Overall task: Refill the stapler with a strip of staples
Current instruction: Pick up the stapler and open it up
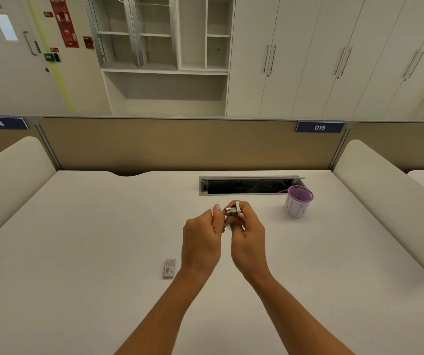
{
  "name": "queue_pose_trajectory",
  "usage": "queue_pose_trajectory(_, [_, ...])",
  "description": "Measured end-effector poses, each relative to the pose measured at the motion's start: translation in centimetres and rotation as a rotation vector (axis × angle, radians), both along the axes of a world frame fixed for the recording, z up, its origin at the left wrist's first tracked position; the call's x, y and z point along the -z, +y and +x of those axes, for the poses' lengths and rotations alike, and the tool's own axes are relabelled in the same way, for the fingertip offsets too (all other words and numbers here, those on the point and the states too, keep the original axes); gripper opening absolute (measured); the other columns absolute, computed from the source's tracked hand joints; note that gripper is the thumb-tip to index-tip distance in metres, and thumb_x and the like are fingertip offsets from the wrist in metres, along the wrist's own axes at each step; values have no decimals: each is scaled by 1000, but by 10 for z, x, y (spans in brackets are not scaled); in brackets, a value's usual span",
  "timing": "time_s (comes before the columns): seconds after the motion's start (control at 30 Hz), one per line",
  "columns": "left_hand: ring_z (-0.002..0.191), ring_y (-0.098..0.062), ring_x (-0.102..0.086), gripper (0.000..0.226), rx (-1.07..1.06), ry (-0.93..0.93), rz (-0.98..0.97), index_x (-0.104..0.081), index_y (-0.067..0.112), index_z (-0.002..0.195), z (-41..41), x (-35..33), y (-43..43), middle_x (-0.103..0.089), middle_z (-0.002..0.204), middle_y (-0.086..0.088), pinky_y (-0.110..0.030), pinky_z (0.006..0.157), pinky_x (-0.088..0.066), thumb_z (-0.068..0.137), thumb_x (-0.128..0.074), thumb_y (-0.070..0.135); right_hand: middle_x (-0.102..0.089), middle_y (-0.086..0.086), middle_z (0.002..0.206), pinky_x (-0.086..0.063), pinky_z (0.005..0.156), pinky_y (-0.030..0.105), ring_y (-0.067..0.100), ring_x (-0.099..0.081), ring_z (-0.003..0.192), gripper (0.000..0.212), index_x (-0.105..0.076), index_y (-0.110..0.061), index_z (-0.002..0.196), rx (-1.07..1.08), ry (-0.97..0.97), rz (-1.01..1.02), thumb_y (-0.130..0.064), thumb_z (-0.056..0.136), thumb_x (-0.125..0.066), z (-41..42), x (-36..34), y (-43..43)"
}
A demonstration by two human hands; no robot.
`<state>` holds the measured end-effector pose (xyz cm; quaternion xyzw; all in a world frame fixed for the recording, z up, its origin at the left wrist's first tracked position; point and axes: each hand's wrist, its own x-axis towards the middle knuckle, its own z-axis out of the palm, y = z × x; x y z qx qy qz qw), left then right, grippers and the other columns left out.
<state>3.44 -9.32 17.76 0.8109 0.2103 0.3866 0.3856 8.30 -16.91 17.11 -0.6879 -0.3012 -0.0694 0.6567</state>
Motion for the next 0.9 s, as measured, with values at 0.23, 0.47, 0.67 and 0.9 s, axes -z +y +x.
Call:
queue_pose_trajectory(0.23, [68,-9,-69,44,-9,-126,-53,-71,10,88,5,4,-7,-74,79,0,-2,62,-48,92,-38,39,-64,-11,90,-49,74,8,5,-63,87,47,-56,-35,94,24,-11,63,11,94,-46,-1,-2,0])
queue_pose_trajectory(0.47, [69,-11,-73,42,-62,-269,-671,-67,21,78,5,16,2,-74,64,8,-16,66,-57,100,-34,34,-69,-8,84,-55,72,26,7,-72,88,22,-56,-23,95,-21,539,438,-12,103,-38,22,-26,-3])
queue_pose_trajectory(0.67, [73,-24,-74,50,123,-157,-915,-69,6,81,1,18,17,-74,65,-6,-20,65,-58,101,-32,35,-73,-5,88,-60,71,31,15,-73,95,20,-59,-17,104,-222,637,512,-13,102,-39,36,-38,-11])
queue_pose_trajectory(0.9, [103,-13,-62,25,195,87,-509,-63,27,111,-5,11,31,-69,105,6,-16,75,-44,96,-48,38,-74,3,93,-61,76,36,27,-71,101,29,-55,-23,118,-402,671,494,-8,102,-37,52,-42,-17])
